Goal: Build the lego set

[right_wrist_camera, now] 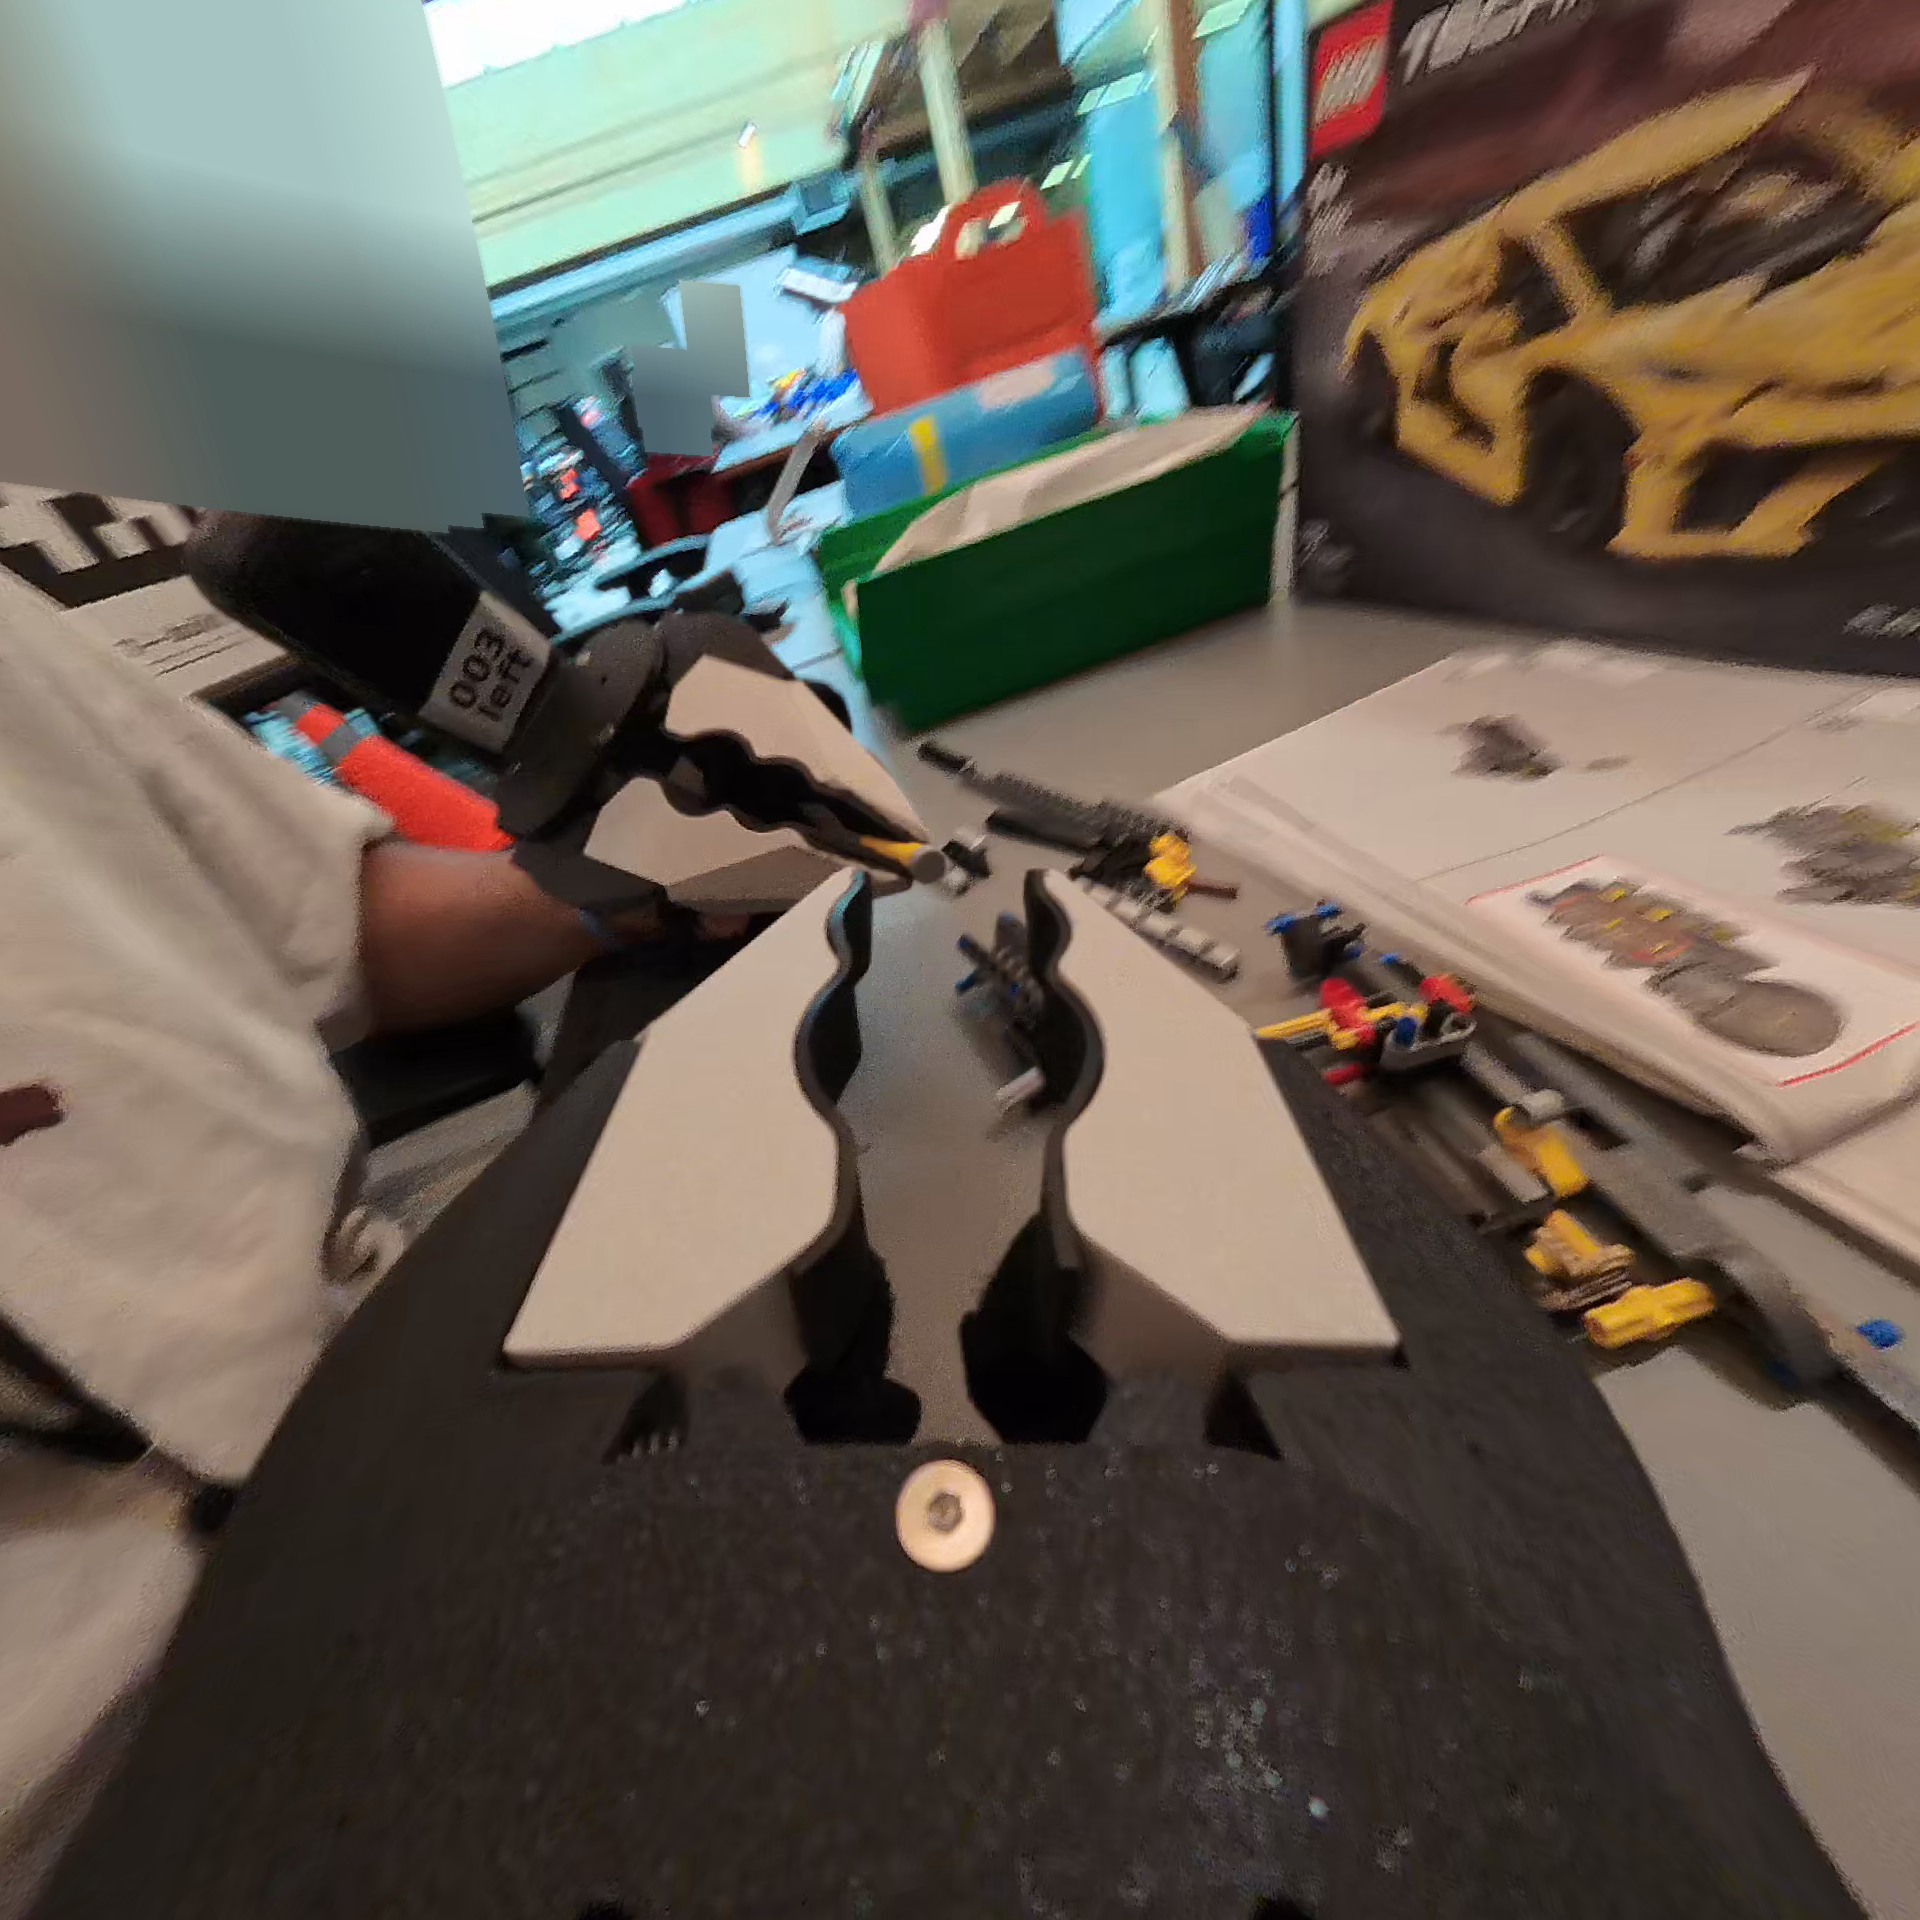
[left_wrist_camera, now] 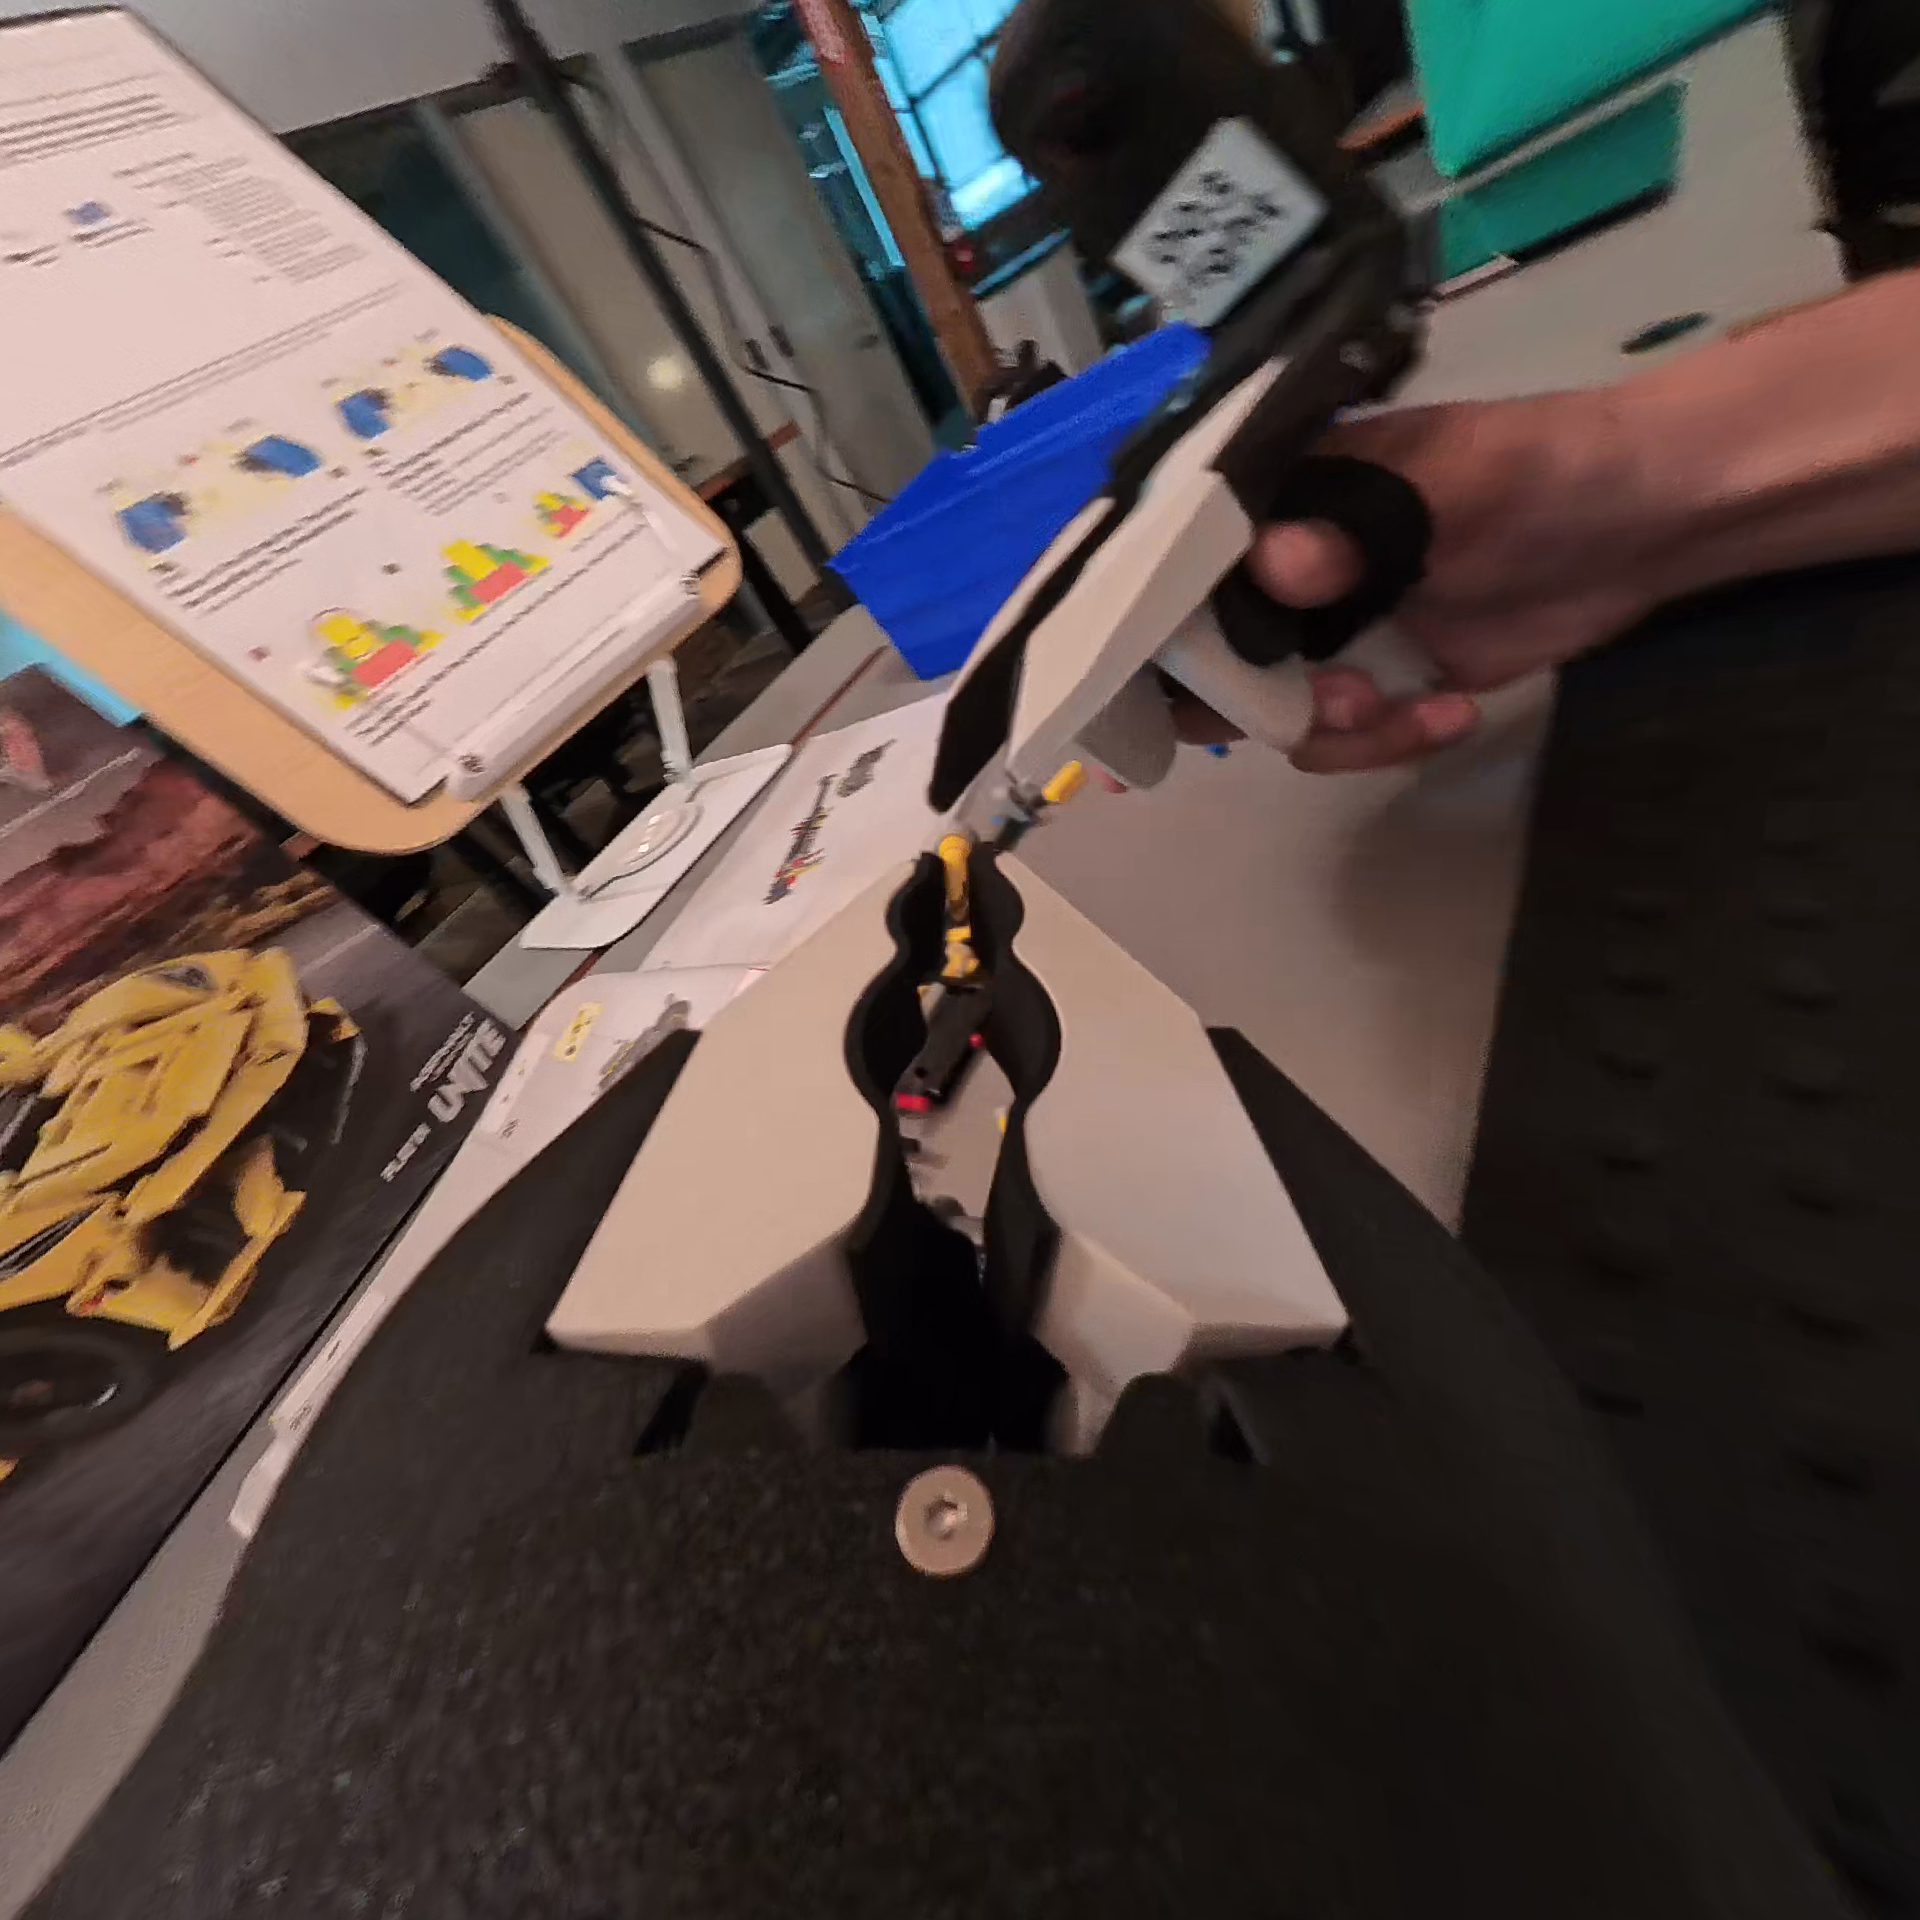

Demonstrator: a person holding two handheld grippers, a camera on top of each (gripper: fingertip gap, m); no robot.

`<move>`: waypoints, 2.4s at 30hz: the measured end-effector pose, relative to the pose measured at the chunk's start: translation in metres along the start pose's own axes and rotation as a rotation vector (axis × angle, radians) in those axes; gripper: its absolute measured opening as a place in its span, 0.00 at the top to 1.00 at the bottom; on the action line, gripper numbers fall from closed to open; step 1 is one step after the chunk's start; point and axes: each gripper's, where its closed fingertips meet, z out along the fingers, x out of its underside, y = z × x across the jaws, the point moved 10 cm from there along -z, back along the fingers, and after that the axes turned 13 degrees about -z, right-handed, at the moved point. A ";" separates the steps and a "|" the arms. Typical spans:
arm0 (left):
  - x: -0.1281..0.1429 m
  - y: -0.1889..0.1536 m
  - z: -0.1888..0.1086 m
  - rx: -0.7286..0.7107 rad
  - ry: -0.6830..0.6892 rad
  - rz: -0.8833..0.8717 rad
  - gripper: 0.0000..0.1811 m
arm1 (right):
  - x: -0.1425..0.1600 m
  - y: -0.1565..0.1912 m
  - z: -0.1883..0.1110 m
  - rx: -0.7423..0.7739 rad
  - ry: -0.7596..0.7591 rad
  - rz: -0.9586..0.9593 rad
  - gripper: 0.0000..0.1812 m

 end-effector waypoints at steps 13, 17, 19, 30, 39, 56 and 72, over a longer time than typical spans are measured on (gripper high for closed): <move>-0.001 0.001 0.003 -0.120 -0.012 0.007 0.98 | 0.002 0.033 0.028 0.231 -0.138 -0.017 0.76; -0.002 0.000 0.003 -0.113 -0.015 0.014 0.98 | 0.003 0.032 0.027 0.225 -0.134 -0.010 0.78; -0.001 -0.001 0.004 -0.116 -0.010 0.021 0.98 | 0.004 0.031 0.026 0.223 -0.135 0.002 0.79; 0.000 -0.002 0.005 -0.115 0.013 0.033 0.98 | 0.003 0.033 0.029 0.244 -0.101 -0.020 0.79; 0.005 -0.002 0.011 -0.129 0.084 0.041 0.98 | 0.000 0.053 0.033 0.432 0.005 -0.354 1.00; 0.017 0.087 -0.077 -0.349 0.294 -0.178 0.98 | 0.020 -0.002 -0.002 0.313 -0.035 0.213 0.98; 0.056 0.049 -0.094 -0.003 0.790 -0.382 0.98 | 0.010 -0.005 0.088 0.015 0.512 -0.107 0.80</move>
